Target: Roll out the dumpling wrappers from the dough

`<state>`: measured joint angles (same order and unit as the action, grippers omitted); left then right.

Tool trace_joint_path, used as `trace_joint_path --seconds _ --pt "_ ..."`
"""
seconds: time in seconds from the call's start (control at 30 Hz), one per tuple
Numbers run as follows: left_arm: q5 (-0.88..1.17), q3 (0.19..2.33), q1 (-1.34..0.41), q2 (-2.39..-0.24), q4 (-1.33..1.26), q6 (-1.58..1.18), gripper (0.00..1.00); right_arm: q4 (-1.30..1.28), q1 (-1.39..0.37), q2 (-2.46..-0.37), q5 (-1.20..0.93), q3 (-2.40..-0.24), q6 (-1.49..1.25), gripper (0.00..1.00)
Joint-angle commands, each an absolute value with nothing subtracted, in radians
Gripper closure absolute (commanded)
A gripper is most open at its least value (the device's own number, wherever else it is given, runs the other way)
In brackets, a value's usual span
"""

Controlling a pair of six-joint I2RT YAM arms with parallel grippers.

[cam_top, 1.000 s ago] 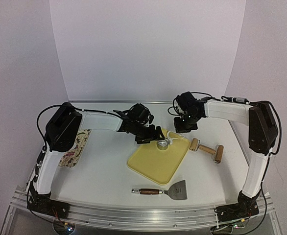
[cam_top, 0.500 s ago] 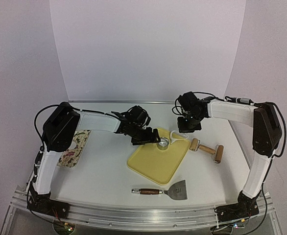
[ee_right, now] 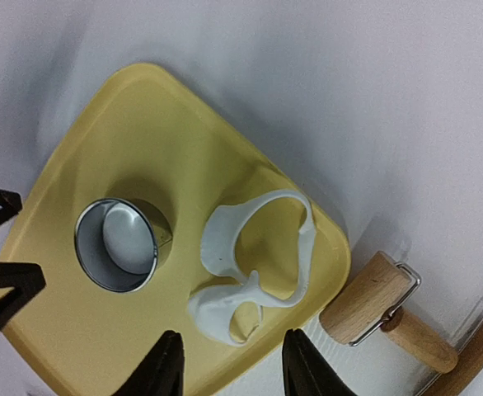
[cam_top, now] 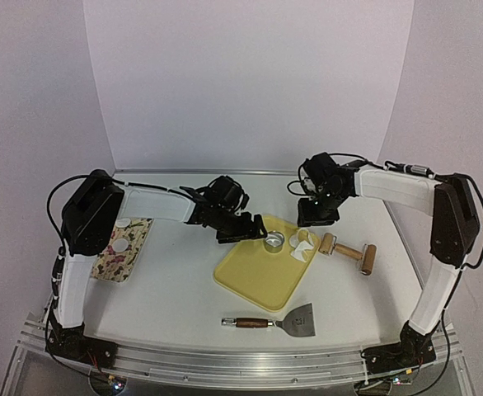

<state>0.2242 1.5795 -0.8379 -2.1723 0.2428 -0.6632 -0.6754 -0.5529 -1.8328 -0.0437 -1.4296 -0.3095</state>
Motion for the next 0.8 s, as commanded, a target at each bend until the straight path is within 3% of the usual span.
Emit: trace_joint_path --seconds 0.0,0.2,0.33,0.77 --pt "0.220 1.591 -0.834 -2.103 0.225 -0.676 0.07 -0.694 -0.550 -1.827 -0.036 -1.493 -0.282 0.44" --pt "0.236 1.620 -0.834 -2.128 0.244 -0.673 0.08 -0.696 -0.551 -1.794 -0.089 -1.490 -0.271 0.38" --pt "0.222 1.619 -0.834 -2.125 0.256 -0.684 0.08 -0.696 -0.550 -1.860 -0.222 -1.517 -0.265 0.43" --pt "0.159 1.392 -0.806 -1.947 0.216 -0.727 0.07 -0.698 -0.551 -2.085 -0.265 -1.674 -0.198 0.57"
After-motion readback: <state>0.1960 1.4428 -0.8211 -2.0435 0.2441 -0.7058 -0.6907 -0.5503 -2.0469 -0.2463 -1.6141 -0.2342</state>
